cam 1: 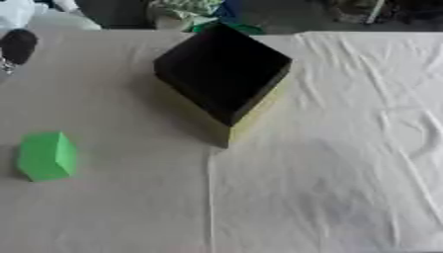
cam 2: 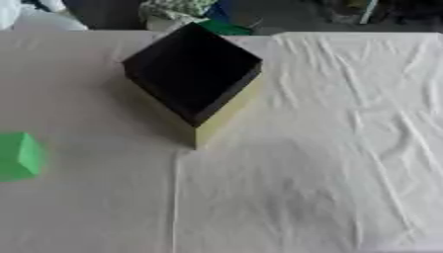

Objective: Pick up objects on the table and place them in the box.

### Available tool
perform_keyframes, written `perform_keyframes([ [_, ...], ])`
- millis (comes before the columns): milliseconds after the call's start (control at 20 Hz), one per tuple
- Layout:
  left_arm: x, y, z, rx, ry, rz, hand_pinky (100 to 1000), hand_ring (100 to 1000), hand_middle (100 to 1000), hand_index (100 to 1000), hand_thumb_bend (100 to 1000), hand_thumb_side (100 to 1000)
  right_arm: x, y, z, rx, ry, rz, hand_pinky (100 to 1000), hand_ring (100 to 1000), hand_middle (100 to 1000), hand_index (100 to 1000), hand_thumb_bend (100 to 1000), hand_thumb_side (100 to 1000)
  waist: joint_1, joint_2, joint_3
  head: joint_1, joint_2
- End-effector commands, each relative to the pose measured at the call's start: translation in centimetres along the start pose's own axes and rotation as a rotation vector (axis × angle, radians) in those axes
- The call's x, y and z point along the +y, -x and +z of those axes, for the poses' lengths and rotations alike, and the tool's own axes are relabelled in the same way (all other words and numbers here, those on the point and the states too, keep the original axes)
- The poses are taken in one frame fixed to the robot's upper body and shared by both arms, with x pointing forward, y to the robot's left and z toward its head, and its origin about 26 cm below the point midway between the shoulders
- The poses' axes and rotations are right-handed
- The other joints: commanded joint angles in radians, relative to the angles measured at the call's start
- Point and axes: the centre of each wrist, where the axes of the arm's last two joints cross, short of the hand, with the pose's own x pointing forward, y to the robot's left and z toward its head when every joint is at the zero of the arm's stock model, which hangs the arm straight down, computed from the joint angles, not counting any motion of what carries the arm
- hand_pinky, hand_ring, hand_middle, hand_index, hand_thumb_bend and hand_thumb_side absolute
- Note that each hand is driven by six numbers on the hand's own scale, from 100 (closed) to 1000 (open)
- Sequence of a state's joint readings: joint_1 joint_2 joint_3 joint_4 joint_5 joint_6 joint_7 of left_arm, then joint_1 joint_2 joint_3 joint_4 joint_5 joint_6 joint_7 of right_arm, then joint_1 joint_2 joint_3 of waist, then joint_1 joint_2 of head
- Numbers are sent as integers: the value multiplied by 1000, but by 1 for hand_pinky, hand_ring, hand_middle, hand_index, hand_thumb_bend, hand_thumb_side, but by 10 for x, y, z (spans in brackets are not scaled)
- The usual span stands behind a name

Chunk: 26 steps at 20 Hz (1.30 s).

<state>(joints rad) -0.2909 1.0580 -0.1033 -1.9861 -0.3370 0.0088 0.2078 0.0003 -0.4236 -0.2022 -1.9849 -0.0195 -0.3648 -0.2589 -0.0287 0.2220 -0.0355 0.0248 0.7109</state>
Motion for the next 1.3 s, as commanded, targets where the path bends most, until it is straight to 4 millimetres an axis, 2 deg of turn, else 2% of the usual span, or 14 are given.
perform_keyframes([
  [50, 14, -3, -6, -28, 63, -62, 659, 698, 677, 775, 526, 917, -5, -5, -6, -26, -20, 23, 748, 757, 716, 932, 100, 1000, 3, -15, -1, 2, 7],
  [450, 20, -6, -12, -38, 361, -112, 710, 740, 718, 871, 566, 902, -6, -5, -6, -26, -30, 26, 748, 756, 715, 932, 100, 1000, 3, -17, 1, -2, 4],
  [650, 27, -6, -15, -53, 476, -123, 742, 762, 740, 914, 637, 895, -5, -5, -6, -22, -30, 25, 747, 756, 714, 932, 100, 1000, 4, -16, 4, -5, 4],
  [700, 28, -6, -15, -54, 502, -127, 751, 768, 746, 925, 685, 910, -5, -5, -6, -21, -29, 24, 746, 755, 713, 932, 100, 1000, 4, -16, 4, -5, 5],
  [750, 28, -6, -15, -56, 525, -130, 752, 769, 747, 926, 691, 912, -5, -5, -5, -19, -28, 24, 746, 755, 713, 933, 100, 1000, 4, -15, 4, -5, 5],
  [950, 29, -5, -14, -56, 629, -141, 789, 797, 775, 961, 868, 968, -5, -5, -5, -15, -25, 24, 746, 754, 712, 933, 100, 1000, 3, -16, 5, -4, 5],
  [1050, 28, -4, -14, -53, 679, -141, 791, 798, 776, 959, 938, 982, -5, -5, -5, -12, -24, 23, 745, 753, 711, 933, 100, 1000, 2, -16, 5, -3, 5],
  [1100, 28, -4, -13, -51, 701, -141, 796, 801, 777, 943, 1000, 977, -5, -5, -4, -10, -23, 22, 745, 752, 711, 933, 100, 1000, 2, -16, 5, -4, 4],
  [1300, 27, -3, -11, -37, 761, -151, 809, 809, 778, 942, 1000, 920, -4, -5, -4, -6, -19, 20, 744, 752, 710, 933, 100, 1000, 1, -15, 5, -5, 9],
])
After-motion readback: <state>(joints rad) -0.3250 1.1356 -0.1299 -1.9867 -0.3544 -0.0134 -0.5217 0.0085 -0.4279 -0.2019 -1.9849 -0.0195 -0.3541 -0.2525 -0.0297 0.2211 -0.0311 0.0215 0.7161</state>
